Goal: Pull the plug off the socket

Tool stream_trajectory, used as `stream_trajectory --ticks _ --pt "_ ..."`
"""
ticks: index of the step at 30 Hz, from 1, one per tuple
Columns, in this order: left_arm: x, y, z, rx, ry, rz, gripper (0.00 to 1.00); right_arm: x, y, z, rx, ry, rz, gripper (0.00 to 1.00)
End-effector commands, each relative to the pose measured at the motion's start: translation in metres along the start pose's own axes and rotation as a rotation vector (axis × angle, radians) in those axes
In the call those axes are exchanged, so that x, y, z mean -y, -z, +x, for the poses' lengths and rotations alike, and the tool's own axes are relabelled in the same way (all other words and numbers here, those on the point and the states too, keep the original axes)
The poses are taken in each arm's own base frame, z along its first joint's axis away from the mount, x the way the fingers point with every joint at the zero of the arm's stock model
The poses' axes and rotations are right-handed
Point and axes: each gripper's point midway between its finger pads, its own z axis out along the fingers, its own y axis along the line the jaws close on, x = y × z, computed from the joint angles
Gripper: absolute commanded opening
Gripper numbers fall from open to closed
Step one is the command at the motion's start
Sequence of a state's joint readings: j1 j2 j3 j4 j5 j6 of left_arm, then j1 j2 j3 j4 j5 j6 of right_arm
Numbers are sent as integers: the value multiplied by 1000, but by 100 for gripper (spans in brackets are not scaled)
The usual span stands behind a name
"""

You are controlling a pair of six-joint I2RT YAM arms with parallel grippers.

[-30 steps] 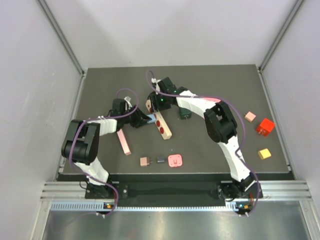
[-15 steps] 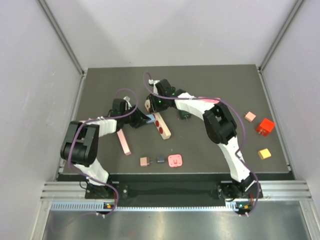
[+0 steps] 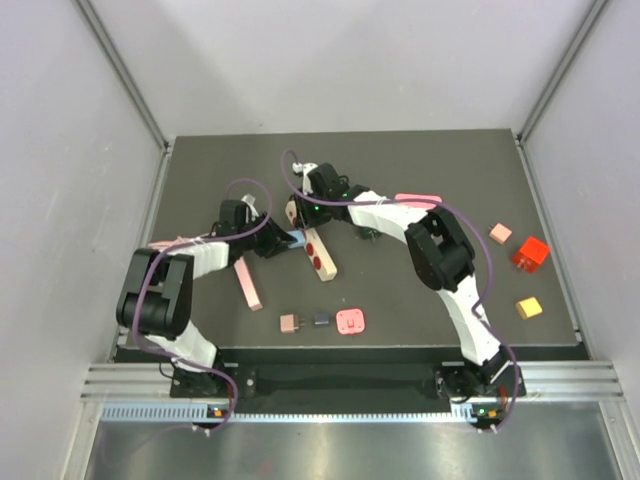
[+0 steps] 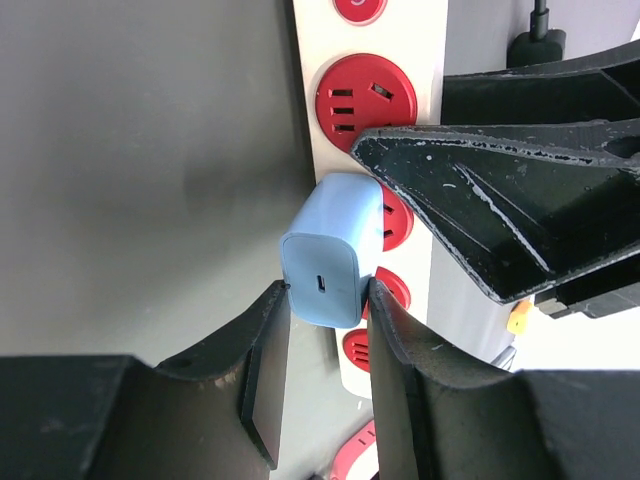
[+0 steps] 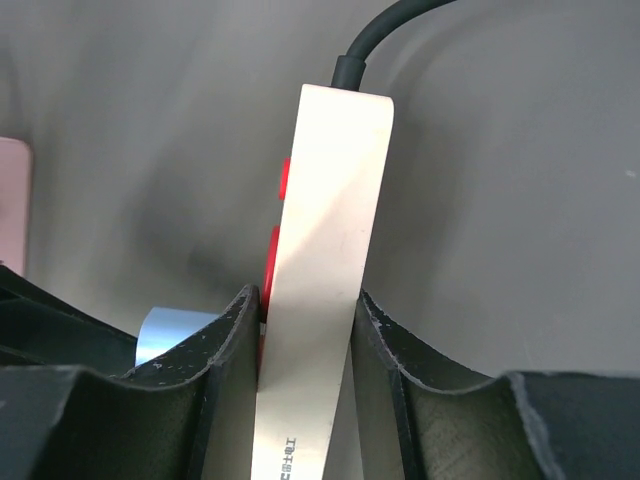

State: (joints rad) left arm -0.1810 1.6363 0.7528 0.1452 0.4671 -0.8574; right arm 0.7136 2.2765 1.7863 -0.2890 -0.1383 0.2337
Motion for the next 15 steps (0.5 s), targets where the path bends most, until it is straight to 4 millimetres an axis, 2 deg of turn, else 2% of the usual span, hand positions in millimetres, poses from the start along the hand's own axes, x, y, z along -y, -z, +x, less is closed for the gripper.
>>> stream_trajectory --ticks 1,10,15 --pt "22 31 -11 34 -69 91 0 77 1 18 -42 78 243 0" --pt "9 39 -7 32 -64 72 0 93 8 10 -26 60 280 0" --pt "11 43 -8 44 -71 79 0 100 10 8 -28 64 321 0"
